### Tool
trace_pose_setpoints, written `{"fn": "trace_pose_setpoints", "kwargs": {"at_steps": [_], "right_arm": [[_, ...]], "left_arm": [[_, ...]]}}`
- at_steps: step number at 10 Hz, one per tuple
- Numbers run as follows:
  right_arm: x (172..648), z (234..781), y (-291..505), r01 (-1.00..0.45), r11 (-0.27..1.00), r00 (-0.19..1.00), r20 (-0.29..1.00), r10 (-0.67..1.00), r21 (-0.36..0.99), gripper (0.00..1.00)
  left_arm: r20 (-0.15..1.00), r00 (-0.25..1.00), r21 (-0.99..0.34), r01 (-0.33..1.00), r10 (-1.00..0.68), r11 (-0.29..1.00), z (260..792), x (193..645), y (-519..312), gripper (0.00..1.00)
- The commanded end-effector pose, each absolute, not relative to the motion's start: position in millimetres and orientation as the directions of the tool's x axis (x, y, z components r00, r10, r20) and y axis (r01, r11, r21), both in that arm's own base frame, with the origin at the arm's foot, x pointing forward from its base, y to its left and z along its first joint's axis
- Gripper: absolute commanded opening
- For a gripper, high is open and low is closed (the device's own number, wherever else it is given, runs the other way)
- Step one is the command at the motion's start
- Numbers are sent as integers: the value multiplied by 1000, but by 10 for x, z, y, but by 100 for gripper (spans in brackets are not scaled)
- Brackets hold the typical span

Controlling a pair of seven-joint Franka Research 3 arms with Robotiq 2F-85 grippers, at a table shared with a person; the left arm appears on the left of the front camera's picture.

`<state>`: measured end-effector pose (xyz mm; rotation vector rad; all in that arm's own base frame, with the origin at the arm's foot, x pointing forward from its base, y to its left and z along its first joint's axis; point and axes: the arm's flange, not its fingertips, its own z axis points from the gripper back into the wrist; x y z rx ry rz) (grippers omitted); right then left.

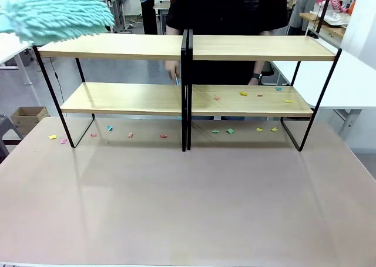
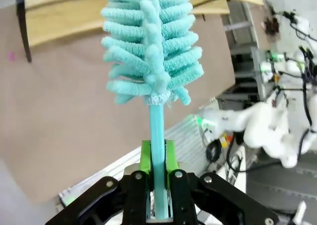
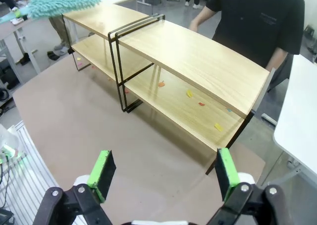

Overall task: Clean the shelves.
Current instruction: Clean a randomly selected level of the Shelf with the Duster.

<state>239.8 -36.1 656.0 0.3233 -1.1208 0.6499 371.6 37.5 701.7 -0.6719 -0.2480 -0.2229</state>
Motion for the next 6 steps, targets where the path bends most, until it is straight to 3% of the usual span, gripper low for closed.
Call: {"fn": "trace_pose_setpoints", "kwargs": {"at_steps": [1, 6], "right_arm": [[2406, 6560, -362, -635, 769, 274, 908, 317, -76, 100], [2406, 6560, -362, -635, 769, 274, 908, 317, -76, 100]], "left_arm": [[280, 960, -535, 182, -30, 825, 7021, 3929, 200, 13], [301, 952, -388, 67, 58, 919, 6838, 4420, -13, 13]]}}
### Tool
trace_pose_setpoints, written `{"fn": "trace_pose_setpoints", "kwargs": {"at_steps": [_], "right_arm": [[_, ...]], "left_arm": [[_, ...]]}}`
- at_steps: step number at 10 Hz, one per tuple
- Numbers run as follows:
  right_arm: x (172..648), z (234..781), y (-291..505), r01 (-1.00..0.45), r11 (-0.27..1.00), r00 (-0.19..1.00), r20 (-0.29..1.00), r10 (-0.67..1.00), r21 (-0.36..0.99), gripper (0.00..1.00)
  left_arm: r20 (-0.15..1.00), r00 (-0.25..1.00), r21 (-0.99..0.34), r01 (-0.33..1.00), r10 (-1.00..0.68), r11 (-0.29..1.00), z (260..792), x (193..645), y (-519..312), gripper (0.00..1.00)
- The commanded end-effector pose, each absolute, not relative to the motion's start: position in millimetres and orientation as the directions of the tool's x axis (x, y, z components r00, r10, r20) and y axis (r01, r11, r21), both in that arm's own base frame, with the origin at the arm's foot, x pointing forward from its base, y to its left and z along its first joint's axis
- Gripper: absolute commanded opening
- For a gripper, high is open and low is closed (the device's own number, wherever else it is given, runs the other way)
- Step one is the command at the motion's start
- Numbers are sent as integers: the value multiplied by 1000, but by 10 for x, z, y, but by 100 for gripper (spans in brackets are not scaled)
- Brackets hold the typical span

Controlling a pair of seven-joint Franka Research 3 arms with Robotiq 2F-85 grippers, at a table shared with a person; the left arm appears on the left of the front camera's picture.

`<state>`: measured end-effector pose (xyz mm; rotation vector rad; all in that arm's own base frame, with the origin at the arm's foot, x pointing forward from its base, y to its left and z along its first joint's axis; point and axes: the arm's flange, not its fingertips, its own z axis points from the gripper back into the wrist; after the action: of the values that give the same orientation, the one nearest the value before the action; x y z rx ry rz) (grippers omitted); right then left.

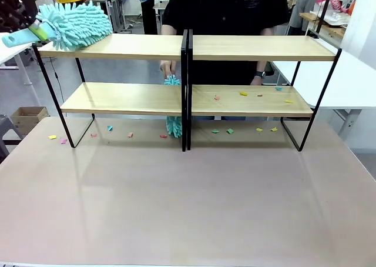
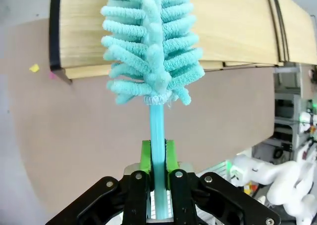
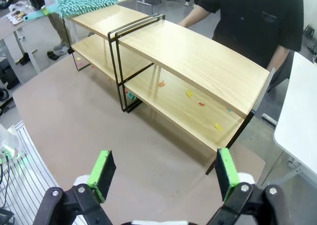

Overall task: Clean the shelves.
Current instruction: Clean a randomly selected level of the Shelf with the Duster.

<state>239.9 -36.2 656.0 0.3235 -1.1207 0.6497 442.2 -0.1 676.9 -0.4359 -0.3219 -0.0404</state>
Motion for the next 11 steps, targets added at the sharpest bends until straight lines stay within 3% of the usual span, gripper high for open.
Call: {"fn": "trace_pose_setpoints", "kwargs": {"at_steps": [1, 4, 5, 7, 11], "right_arm": [[2406, 6560, -362, -635, 769, 274, 908, 317, -76, 100], [2406, 6560, -362, -635, 769, 274, 908, 317, -76, 100], [2406, 6560, -362, -635, 769, 274, 908, 317, -76, 100], [2406, 6560, -362, -635, 769, 274, 908, 317, -76, 100], [2406, 6560, -362, -635, 769, 274, 908, 317, -76, 100]], "left_arm": [[320, 943, -342, 26, 91, 939, 6859, 4466, 21, 13], [333, 925, -204, -119, 183, 972, 7019, 4569, 166, 13], [427, 883, -169, -134, 195, 976, 7069, 4571, 188, 13], [525, 837, -167, -76, 154, 983, 7125, 4475, 138, 13], [498, 856, -267, 1, 137, 964, 7223, 4324, 223, 13]]}}
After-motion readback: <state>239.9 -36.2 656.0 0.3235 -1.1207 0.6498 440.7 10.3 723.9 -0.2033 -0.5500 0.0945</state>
